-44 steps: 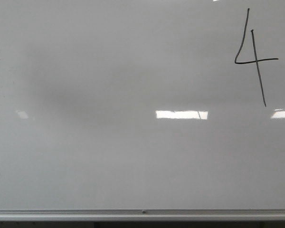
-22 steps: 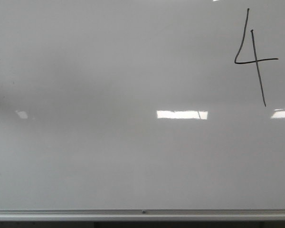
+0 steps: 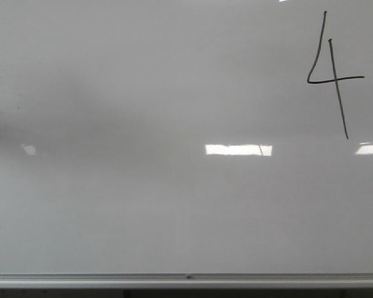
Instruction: Write number 4 on whiteboard
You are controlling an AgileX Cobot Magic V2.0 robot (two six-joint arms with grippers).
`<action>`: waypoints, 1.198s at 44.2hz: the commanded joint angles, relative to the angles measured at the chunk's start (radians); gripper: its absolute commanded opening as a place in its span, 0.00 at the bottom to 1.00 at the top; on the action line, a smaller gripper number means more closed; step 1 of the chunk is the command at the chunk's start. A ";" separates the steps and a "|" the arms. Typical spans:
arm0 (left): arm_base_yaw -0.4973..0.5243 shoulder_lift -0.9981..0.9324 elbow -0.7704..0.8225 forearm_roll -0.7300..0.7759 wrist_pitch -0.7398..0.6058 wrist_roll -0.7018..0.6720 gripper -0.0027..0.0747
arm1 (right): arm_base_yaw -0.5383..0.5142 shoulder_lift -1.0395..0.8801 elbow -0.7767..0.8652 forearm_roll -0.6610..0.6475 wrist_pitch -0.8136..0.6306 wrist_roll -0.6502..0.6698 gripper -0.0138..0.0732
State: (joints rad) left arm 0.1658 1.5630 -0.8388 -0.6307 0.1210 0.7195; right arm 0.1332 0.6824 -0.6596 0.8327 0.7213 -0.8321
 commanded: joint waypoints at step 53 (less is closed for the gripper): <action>0.031 -0.792 0.224 -0.015 0.159 0.001 0.45 | -0.007 -0.005 -0.024 0.048 -0.105 -0.004 0.08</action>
State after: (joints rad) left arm 0.1970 0.8656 -0.5992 -0.6241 0.2868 0.7212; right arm 0.1332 0.6824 -0.6596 0.8374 0.6663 -0.8321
